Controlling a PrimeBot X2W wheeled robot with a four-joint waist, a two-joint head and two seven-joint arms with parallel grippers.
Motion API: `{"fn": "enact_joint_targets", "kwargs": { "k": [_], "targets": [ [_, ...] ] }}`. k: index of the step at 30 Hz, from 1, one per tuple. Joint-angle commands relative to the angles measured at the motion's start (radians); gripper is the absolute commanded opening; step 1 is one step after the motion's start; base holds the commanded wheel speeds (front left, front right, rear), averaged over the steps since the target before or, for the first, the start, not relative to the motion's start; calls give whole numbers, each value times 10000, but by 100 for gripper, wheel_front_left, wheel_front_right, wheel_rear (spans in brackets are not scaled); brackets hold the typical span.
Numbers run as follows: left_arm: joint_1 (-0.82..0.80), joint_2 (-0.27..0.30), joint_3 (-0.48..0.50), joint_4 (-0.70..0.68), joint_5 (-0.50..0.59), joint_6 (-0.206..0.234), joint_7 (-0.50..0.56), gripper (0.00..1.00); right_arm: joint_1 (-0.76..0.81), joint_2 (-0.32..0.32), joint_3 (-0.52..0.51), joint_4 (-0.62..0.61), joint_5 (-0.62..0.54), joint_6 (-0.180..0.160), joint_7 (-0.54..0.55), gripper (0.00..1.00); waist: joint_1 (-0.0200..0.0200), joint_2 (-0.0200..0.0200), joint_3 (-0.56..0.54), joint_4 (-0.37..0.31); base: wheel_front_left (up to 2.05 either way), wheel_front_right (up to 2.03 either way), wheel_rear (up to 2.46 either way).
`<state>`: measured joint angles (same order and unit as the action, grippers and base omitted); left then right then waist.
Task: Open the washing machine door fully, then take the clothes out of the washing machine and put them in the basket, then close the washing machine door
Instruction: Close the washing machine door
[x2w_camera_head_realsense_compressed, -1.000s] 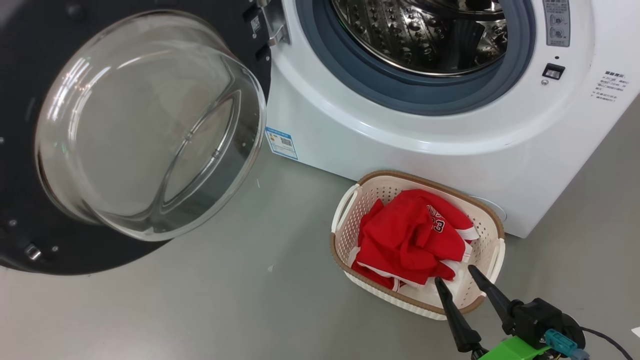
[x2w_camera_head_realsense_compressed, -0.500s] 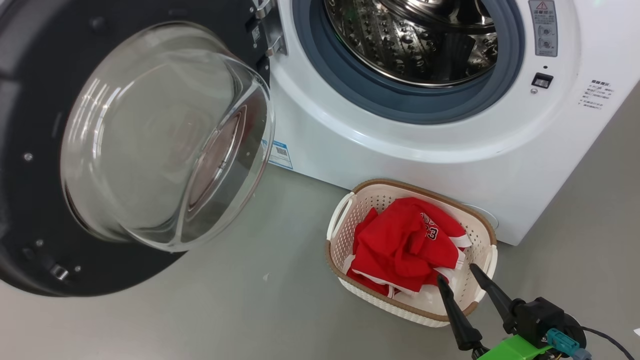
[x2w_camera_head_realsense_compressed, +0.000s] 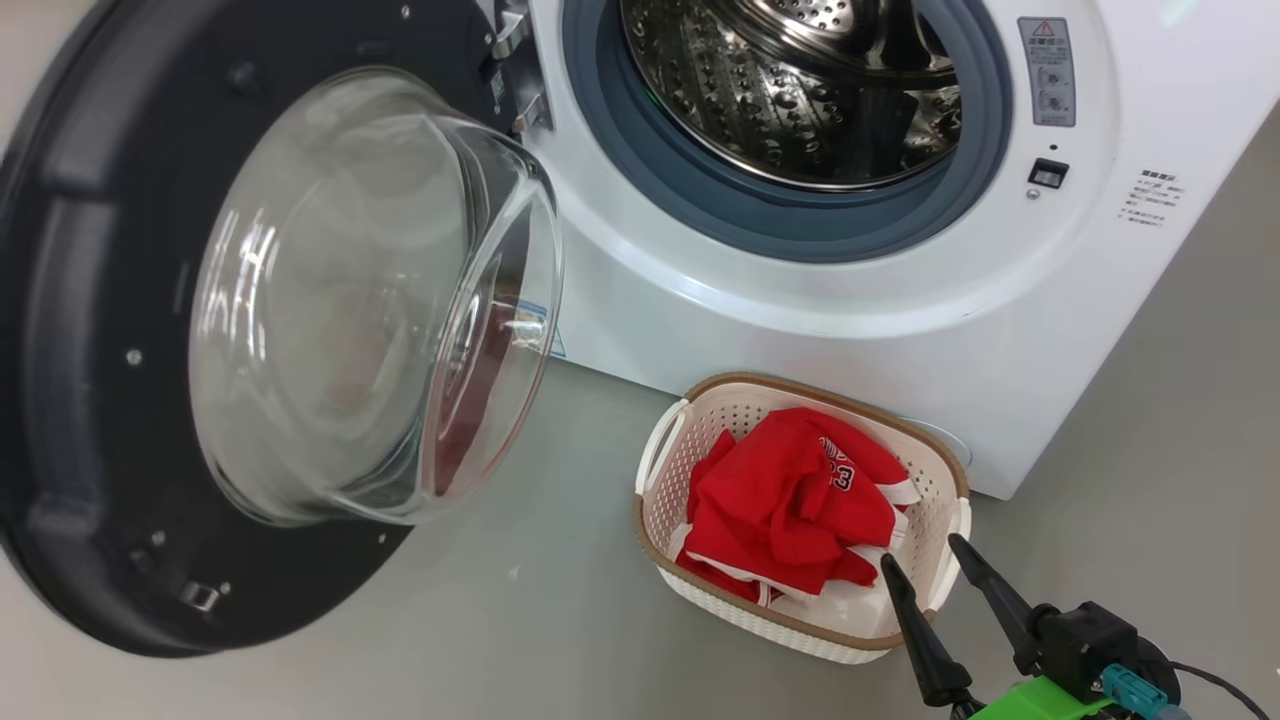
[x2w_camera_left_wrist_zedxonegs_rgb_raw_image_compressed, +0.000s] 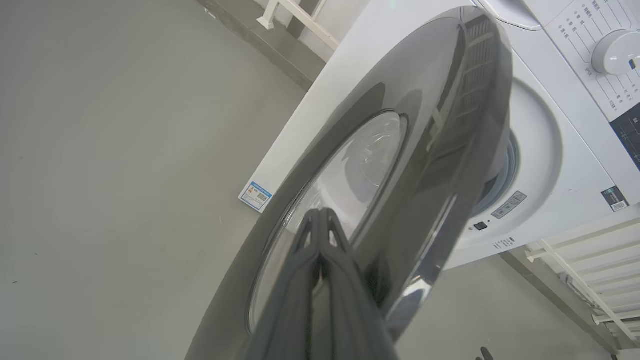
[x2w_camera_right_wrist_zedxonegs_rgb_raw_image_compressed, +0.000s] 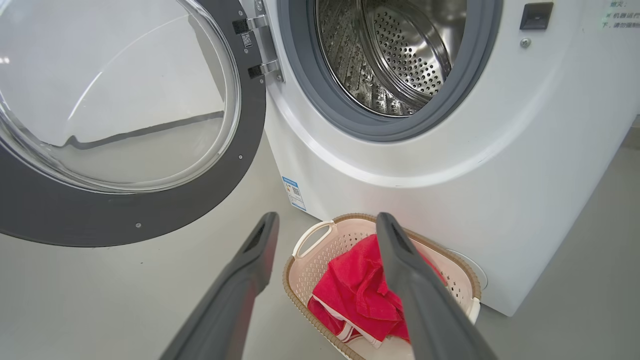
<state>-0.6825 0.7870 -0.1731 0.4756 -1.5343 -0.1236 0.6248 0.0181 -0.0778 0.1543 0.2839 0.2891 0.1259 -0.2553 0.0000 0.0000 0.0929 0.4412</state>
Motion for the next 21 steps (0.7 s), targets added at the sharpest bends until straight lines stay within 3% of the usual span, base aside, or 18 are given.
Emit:
{"fn": "enact_joint_targets", "kwargs": {
  "k": [1,13,21],
  "targets": [
    [-19,559,316,-447,-133,-71,147,0,-106,-8,184,-291,-37,48,-65,100,0,0,-44,-59,0,0,0],
    [371,417,144,-2310,-551,-71,699,0,2,32,104,-339,-41,48,-65,100,0,0,-164,-269,0,0,0],
    [270,-121,6,-3360,-685,-71,994,0,-22,60,46,-382,-71,48,-65,100,0,0,-116,-503,0,0,0]
  ]
}}
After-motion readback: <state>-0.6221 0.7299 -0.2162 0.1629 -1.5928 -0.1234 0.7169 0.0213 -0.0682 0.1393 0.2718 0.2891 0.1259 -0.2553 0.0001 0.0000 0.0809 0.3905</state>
